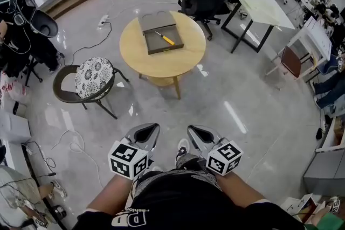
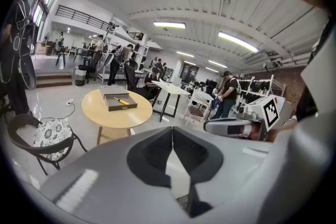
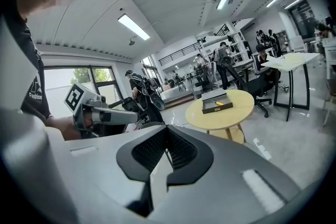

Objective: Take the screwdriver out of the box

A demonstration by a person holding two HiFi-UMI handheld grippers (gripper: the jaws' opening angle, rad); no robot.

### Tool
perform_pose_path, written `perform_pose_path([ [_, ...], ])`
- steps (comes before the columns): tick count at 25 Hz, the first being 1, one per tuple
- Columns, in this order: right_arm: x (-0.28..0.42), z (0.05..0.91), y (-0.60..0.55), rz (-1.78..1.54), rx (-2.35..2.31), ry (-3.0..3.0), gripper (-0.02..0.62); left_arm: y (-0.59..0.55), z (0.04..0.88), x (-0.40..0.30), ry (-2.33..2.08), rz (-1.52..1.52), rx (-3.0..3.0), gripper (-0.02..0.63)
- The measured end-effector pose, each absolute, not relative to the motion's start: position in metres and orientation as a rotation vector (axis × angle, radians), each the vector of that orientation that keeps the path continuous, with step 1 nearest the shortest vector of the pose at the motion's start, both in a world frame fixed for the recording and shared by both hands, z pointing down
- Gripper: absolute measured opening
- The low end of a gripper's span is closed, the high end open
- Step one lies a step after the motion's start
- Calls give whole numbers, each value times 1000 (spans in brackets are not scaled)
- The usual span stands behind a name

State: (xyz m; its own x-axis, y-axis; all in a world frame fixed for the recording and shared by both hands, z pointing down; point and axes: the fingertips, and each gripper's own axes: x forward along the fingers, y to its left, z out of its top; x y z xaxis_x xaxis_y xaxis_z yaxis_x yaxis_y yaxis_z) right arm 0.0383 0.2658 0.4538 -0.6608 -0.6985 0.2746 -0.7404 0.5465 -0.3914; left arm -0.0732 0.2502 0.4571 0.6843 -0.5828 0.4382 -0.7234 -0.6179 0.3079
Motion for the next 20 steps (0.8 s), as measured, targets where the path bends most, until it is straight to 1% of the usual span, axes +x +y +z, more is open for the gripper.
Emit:
perform_pose_path([
  [6,56,451,222,746,1213,-2718,0,215,459,-49,-1020,450,2420,60],
  [13,78,449,178,734,1114,-2749,0,167,446,-31,-1126,407,2398,60],
  [20,103,447,152,708,1029,-2780,0,144,445,-5,-1196,397,2373,60],
])
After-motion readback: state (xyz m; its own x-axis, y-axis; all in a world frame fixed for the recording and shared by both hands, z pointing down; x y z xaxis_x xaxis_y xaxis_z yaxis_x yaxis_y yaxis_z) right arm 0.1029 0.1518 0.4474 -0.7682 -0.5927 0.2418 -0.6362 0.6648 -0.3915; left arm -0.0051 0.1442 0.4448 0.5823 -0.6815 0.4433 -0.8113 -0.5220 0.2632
